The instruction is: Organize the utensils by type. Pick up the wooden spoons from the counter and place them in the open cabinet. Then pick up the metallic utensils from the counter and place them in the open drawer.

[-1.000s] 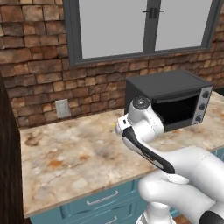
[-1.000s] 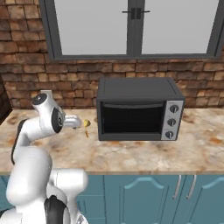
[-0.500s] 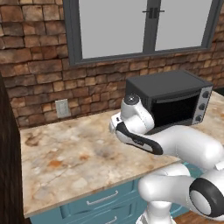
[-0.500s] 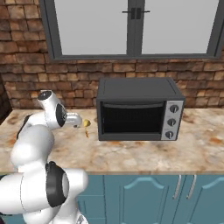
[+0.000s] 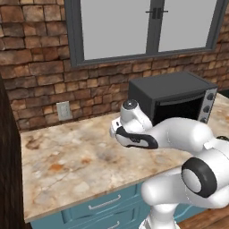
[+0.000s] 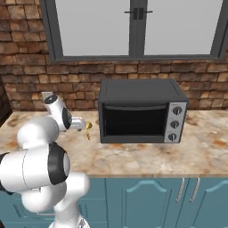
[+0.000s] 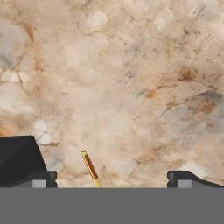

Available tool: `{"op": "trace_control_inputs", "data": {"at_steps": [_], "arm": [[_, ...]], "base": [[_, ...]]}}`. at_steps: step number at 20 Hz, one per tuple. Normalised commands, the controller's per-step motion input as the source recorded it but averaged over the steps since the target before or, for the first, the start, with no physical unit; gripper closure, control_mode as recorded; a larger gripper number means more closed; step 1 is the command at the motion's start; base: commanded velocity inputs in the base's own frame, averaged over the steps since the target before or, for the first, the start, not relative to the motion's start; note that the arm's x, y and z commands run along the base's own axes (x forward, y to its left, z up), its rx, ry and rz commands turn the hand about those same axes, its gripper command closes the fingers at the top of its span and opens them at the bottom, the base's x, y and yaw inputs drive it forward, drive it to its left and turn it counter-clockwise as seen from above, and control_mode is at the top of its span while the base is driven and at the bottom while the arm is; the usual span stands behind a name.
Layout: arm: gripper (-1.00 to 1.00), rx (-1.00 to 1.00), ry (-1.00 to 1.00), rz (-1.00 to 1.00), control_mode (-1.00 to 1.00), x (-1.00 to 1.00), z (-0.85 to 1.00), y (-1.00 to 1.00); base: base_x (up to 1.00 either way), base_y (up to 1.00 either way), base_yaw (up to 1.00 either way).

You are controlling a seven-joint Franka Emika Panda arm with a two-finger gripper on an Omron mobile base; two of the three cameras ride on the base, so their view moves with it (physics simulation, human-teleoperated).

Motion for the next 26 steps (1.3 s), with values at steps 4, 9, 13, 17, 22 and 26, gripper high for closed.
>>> {"op": "trace_control_inputs", "data": {"at_steps": [4, 9, 13, 17, 22, 26], "arm": [[-1.00, 0.00, 0.00, 0.00, -1.00, 0.22, -0.08, -0.13], [-1.00, 0.00, 0.00, 0.00, -1.00, 0.14, -0.11, -0.08], [-1.00, 0.00, 0.00, 0.00, -1.00, 0.11, -0.25, -0.10], [-1.00, 0.00, -0.04, 0.00, -1.00, 0.19, -0.23, -0.16], [-1.00, 0.00, -0.07, -0.03, -1.00, 0.20, -0.09, -0.14], [-1.00, 0.00, -0.03, -0.05, -1.00, 0.11, -0.13, 0.00]], "base": [[0.00, 0.00, 0.00], [0.00, 0.00, 0.00], [0.00, 0.00, 0.00], [0.00, 0.00, 0.00], [0.00, 0.00, 0.00], [0.00, 0.00, 0.00]]}}
